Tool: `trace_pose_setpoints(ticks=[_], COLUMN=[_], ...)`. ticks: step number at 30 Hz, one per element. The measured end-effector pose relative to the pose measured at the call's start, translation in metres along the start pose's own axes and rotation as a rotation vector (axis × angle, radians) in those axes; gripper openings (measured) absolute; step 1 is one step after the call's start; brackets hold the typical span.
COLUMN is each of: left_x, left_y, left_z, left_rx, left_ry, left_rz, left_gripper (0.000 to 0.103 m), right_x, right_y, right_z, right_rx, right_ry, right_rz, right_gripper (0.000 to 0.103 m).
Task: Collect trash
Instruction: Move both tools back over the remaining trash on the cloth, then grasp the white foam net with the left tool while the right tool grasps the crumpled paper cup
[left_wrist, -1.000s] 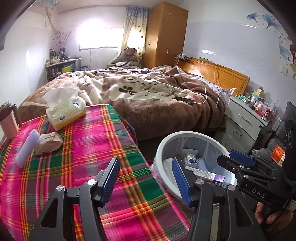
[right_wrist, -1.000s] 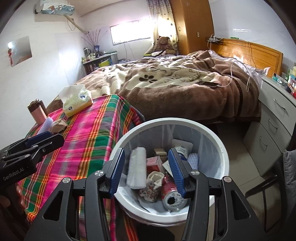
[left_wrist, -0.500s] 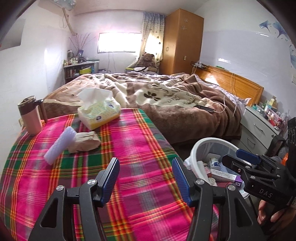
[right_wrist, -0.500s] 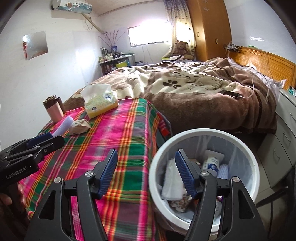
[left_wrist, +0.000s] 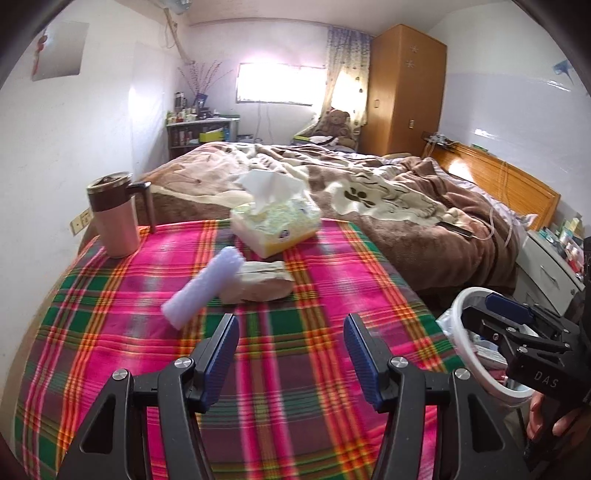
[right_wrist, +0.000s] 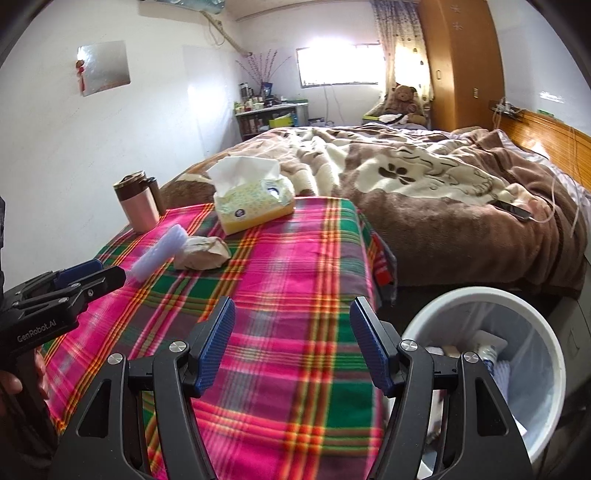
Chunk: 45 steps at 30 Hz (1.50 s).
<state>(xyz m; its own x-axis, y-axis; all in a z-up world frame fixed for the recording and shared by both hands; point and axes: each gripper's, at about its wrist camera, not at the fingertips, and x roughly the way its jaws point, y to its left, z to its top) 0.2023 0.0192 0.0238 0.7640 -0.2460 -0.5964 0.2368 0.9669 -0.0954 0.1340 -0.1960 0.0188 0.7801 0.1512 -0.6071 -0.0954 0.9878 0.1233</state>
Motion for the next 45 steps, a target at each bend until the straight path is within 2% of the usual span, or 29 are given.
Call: trace_pose_setpoints(ticks=[6, 11, 14, 22, 26, 34, 36, 37, 41, 42, 43, 45], left_x=[0.017, 0.034, 0.045, 0.081, 0.096, 0.125, 0.133, 0.137, 0.143, 0.145, 0.146, 0.145], left_y=[0.046, 0.072, 0.080, 0.094, 0.100, 0.109, 0.112, 0.116, 0.120, 0.122, 0.125, 0.128], left_z=[0.001, 0.003, 0.007, 0.013, 0.020, 0.026, 0.024, 0.024, 0.024, 0.023, 0.023, 0.022], left_rx=[-0.065, -0.072, -0.043, 0.008, -0.009, 0.021, 0.003, -0.019, -0.025, -0.043, -0.060, -0.068], left_ry=[0.036, 0.068, 0.072, 0.136, 0.153, 0.210, 0.234, 0.244, 0.240, 0.238, 0.245, 0.243], left_rz=[0.035, 0.065, 0.076, 0.039, 0.003, 0.013, -0.017, -0.031, -0.061, -0.086, -0.100, -0.090], left_gripper=[0.059, 0.059, 0.059, 0.059, 0.059, 0.059, 0.059, 0.059, 0.059, 0.057, 0.048, 0.041], right_x=[0.027, 0.052, 0.068, 0.102, 0.117, 0.135, 0.142, 0.144, 0.154, 0.157, 0.160, 0.163], right_y=[0.018, 0.031, 0.039, 0.067, 0.075, 0.085, 0.085, 0.086, 0.089, 0.090, 0.091, 0.094], right_z=[0.009, 0.019, 0.024, 0.037, 0.043, 0.056, 0.058, 0.059, 0.059, 0.059, 0.059, 0.060], right_rx=[-0.039, -0.055, -0.072, -0.202, -0.237, -0.281, -0.284, -0.287, -0.303, -0.306, -0.308, -0.315], right_ry=[0.035, 0.070, 0.089, 0.113, 0.129, 0.135, 0.149, 0.153, 0.164, 0.170, 0.177, 0.183], right_rz=[0.029, 0.049, 0.072, 0.105, 0.136, 0.212, 0.225, 0.227, 0.249, 0.259, 0.266, 0.273], right_gripper=[0.066, 0.066, 0.066, 0.066, 0.066, 0.066, 0.069, 0.073, 0.074, 0.074, 0.074, 0.074])
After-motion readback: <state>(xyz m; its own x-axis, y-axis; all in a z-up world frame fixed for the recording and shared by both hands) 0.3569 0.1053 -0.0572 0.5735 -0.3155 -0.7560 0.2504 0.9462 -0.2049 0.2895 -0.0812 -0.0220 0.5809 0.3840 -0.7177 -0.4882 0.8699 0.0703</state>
